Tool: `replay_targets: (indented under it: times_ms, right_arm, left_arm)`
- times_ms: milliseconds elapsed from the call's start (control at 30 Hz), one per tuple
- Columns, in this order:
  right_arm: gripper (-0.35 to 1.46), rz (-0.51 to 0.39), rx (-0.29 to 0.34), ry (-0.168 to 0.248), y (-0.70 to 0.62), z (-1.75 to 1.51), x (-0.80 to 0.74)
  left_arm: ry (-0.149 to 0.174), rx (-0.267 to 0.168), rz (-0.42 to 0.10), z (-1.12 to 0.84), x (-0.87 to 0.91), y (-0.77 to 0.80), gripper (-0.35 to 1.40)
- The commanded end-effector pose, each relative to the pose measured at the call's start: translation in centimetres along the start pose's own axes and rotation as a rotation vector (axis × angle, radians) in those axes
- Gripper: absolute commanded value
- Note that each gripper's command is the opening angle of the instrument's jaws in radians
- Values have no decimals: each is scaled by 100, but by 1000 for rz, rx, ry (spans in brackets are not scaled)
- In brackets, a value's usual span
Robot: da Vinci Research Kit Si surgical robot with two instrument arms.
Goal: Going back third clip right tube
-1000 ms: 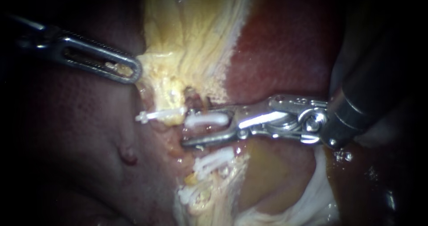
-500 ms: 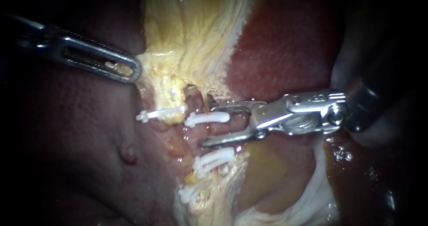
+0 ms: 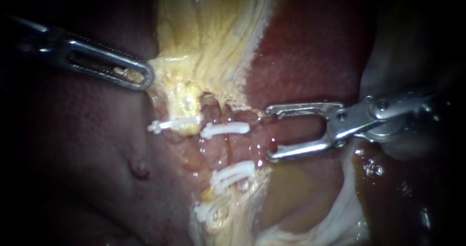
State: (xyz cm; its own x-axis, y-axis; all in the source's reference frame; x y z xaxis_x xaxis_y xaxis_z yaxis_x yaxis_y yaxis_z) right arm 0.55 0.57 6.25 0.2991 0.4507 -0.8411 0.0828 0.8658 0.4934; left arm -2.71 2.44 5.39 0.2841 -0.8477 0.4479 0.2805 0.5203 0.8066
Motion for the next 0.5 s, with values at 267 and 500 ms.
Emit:
replay_targets:
  times_ms: [267,500]
  right_arm:
    - [50,-19,-7,-1,0,-19,7]
    - [50,-26,-4,-1,-4,-25,6]
  left_arm:
    - [-2,-5,-3,9,5,4,-35]
    - [6,-14,3,42,23,19,-35]
